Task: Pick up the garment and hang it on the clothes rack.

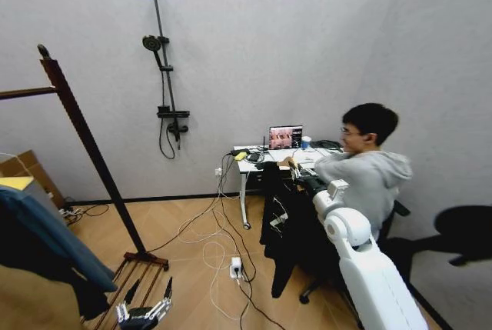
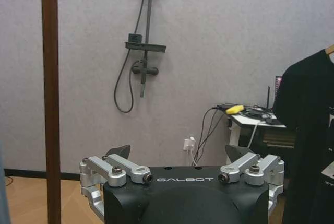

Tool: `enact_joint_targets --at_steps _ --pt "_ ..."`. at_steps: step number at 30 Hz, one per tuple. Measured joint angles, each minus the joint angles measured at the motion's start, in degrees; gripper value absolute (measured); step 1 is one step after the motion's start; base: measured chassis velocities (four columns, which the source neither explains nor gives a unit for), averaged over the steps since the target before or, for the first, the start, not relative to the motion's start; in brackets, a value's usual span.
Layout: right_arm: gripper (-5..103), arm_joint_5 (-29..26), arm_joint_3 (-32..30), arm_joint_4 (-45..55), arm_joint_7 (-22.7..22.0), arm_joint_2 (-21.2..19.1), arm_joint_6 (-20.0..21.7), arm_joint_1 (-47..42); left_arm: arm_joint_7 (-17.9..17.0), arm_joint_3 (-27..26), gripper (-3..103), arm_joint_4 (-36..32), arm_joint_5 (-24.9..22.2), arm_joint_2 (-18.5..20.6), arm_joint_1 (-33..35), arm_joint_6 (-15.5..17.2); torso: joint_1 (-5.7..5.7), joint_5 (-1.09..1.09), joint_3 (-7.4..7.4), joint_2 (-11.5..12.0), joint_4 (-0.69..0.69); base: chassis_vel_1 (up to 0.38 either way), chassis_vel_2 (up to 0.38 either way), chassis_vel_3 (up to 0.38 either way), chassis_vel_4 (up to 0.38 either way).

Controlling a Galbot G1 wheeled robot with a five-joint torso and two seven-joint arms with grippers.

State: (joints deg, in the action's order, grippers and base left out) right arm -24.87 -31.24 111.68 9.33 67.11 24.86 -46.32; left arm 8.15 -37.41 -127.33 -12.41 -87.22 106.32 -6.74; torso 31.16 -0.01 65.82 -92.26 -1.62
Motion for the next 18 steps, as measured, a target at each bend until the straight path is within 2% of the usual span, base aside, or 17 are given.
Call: enact_joint_targets --at_steps 3,9,18 --pt "10 1.0 0.1 0.4 1.6 0.7 0.7 -0.3 0.0 0.0 100 0.0 0.0 0.0 0.0 0.0 -0.01 0.01 -0.01 0.0 0.0 0.013 0.151 0.158 0.007" --pt "10 1.2 0.8 -0.7 1.3 1.6 0.9 1.0 0.0 0.0 100 0.0 0.0 0.0 0.0 0.0 -0.01 0.0 -0.01 0.0 0.01 0.058 0.121 0.118 0.056" --pt "10 -0.3 1.3 -2.1 1.4 1.9 0.3 2.5 0.0 0.0 100 0.0 0.0 0.0 0.0 0.0 -0.04 0.01 -0.01 0.0 0.01 0.136 0.117 0.111 0.137"
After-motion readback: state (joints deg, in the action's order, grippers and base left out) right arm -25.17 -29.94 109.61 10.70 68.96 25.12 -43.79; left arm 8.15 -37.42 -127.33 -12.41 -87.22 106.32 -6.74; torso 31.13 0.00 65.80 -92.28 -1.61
